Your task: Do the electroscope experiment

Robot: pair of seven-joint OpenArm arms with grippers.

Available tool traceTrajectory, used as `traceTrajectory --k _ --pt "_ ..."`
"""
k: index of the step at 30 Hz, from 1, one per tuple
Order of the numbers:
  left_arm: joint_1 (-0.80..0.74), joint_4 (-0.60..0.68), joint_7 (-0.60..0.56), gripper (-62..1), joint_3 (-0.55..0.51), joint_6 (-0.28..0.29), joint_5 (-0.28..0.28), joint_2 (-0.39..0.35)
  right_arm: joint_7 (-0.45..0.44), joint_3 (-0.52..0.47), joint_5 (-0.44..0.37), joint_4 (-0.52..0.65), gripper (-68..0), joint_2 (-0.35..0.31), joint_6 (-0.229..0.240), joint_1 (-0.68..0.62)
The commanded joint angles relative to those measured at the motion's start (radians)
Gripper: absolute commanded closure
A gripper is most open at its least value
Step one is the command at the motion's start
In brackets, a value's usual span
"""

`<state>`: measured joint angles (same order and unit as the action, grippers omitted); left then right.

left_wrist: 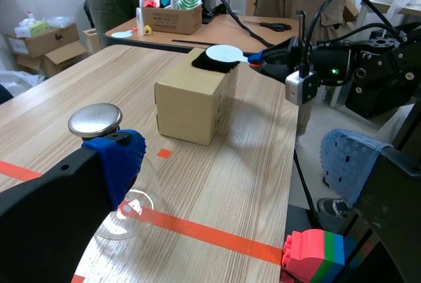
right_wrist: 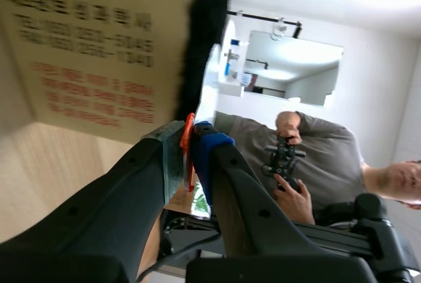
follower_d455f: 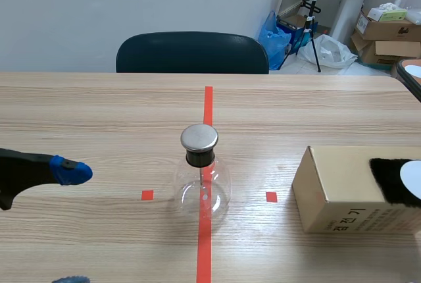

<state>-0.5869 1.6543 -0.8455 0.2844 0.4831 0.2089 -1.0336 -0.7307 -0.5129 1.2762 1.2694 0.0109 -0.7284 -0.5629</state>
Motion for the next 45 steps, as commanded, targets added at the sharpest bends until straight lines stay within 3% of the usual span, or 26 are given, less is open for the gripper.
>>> traceTrajectory --k 1,4,13,23,25,27,30,32,37,42,45 --pt "0.003 0.015 -0.018 -57.0 -0.006 0.002 0.009 0.000 0.021 0.005 -0.004 0.045 -1.7 -0.008 -0.052 0.006" --pt "0.003 0.015 -0.018 -57.0 -0.006 0.002 0.016 0.000 0.071 0.033 -0.004 0.081 -1.7 -0.008 -0.033 0.000" --pt "0.003 0.015 -0.018 -57.0 -0.006 0.002 0.016 0.000 0.182 0.163 -0.001 0.212 -1.7 -0.008 -0.033 -0.022" --pt "0.003 0.015 0.003 -56.0 -0.006 -0.001 0.015 0.000 0.325 0.331 0.068 0.289 -1.7 -0.008 -0.033 -0.025" --pt "0.003 0.015 0.017 -45.2 -0.006 -0.002 0.015 0.000 0.363 0.364 0.093 0.293 -1.7 -0.008 -0.033 -0.025" --pt "0.003 0.015 0.047 -25.6 -0.006 -0.010 0.023 0.003 0.392 0.394 0.112 0.296 -1.7 -0.007 -0.033 -0.025" --pt "0.003 0.014 0.095 -2.2 -0.006 -0.104 0.026 0.021 0.435 0.436 0.136 0.296 -1.7 -0.007 -0.033 -0.025" --pt "0.009 0.004 0.106 -3.2 -0.006 -0.131 0.026 0.028 0.466 0.466 0.155 0.297 -1.7 -0.007 -0.033 -0.024" --pt "0.069 -0.070 0.102 -3.2 -0.004 -0.117 -0.032 0.082 0.531 0.541 0.185 0.304 -1.7 -0.007 -0.034 -0.024" --pt "0.202 -0.231 0.103 -3.4 -0.003 -0.017 -0.068 0.172 0.603 0.615 0.185 0.305 -1.7 -0.008 -0.033 -0.016" --pt "0.298 -0.349 0.102 -3.4 -0.003 0.039 -0.156 0.245 0.637 0.659 0.185 0.305 -1.7 -0.008 -0.026 -0.016"
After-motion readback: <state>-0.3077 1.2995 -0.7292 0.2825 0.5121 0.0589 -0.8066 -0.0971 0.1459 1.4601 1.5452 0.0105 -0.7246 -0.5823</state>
